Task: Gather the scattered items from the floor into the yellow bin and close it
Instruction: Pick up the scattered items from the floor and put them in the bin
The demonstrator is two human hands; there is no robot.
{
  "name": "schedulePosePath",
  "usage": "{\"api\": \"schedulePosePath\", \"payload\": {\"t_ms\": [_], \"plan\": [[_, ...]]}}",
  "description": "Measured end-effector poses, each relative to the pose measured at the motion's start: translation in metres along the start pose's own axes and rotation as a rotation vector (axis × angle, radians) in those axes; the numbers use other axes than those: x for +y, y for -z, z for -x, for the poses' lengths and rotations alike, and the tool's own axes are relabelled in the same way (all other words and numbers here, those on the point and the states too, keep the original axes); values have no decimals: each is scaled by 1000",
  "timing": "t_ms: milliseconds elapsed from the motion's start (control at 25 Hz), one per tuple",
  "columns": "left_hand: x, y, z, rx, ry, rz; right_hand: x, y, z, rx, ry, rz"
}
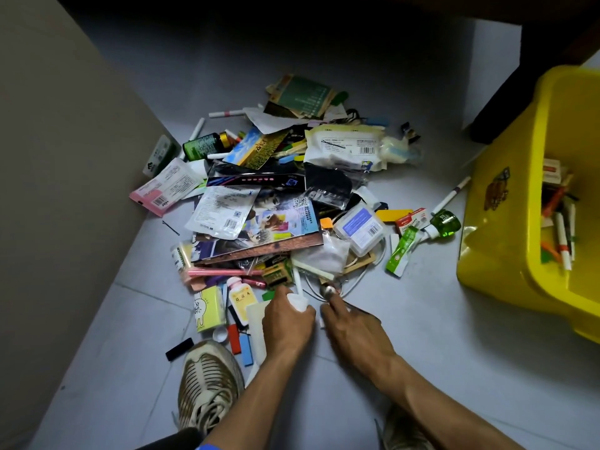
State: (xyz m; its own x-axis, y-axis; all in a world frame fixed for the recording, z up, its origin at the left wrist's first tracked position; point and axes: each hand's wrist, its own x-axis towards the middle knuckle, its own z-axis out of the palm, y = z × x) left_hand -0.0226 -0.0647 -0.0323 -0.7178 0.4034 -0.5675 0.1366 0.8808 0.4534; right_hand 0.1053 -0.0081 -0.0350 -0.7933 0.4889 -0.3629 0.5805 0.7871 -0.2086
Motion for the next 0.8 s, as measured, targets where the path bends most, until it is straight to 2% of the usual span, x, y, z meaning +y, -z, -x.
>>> {"api": "schedulePosePath", "payload": {"t_ms": [80,200,240,320,400,480,560,640,720,800], "plan": [[0,-5,-5,0,-57,-35,4,-8,5,-19,-53,22],[5,-8,-7,-33,-66,-46,12,-15,20,-124,-310,-188],[7,-5,-4,-34,-33,-7,13,-9,24,-128,-421,-359],[18,4,11,-57,23,177,17,12,31,-87,-589,-1009],[44,19,36,-188,-6,468,28,47,41,72,-578,-1718],[96,34,66,-416,-101,745,50,94,58,336,-487,-2168],[164,37,93,-571,-204,853,77,143,75,630,-442,-2299],[234,26,118,-678,-246,842,105,185,93,869,-491,-2321],[290,17,138,-802,-171,822,127,212,103,987,-514,-2392],[318,12,144,-937,-86,879,140,225,109,1079,-496,-2475]]}}
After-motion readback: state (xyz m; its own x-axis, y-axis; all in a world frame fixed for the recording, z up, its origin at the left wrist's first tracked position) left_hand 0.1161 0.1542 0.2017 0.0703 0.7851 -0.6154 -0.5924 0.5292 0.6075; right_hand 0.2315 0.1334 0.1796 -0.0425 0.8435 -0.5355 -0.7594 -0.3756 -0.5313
